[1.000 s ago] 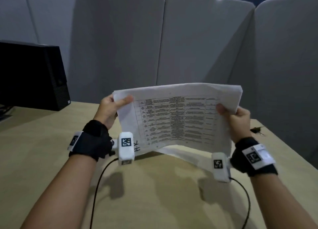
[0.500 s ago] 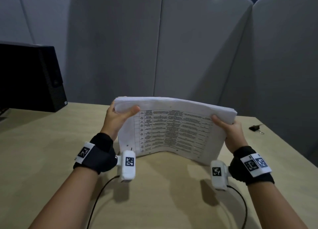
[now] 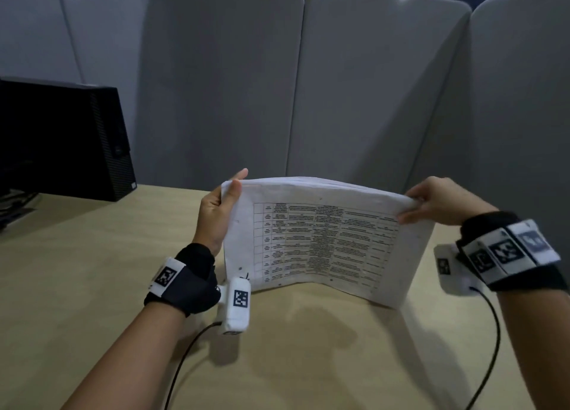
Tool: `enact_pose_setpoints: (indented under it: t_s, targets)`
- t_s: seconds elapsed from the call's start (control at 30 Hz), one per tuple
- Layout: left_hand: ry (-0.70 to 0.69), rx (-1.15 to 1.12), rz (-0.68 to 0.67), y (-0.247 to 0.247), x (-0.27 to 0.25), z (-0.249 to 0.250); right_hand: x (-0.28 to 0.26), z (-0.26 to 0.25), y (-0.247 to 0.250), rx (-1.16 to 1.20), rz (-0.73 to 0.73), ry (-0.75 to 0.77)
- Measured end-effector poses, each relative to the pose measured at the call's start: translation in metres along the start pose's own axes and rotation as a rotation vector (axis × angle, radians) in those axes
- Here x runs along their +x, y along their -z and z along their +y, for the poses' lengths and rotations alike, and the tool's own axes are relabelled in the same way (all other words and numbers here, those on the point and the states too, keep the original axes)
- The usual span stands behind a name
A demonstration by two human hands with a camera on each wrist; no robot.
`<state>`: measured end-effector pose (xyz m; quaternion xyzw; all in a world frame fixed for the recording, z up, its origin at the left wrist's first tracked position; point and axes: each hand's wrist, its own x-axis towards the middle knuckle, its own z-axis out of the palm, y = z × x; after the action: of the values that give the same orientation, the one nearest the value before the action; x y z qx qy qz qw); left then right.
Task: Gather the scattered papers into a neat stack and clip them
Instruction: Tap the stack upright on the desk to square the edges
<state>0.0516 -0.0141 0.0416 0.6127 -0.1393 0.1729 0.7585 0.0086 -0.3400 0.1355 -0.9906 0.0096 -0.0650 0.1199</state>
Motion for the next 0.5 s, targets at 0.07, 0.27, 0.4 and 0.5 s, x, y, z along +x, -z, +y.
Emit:
enact_pose_setpoints:
  t_s: [0.07, 0.27, 0.4, 0.5]
  targets:
    - [0.015, 0.019, -0.007, -0.001, 0.001, -0.001, 0.007, -0.026, 0.001, -0.247, -0.061, -0.045]
    - [0.149, 0.065, -0.042, 0.005, -0.008, -0.006, 0.045, -0.105, -0.032, -0.271, -0.085, 0.157]
    - [0.265, 0.139, -0.019, 0.008, -0.013, -0.018, 0.053, -0.151, -0.044, -0.237, -0.123, 0.313]
    - [0.280, 0.154, -0.045, 0.017, -0.012, -0.018, 0.048, -0.160, -0.039, -0.219, -0.118, 0.405]
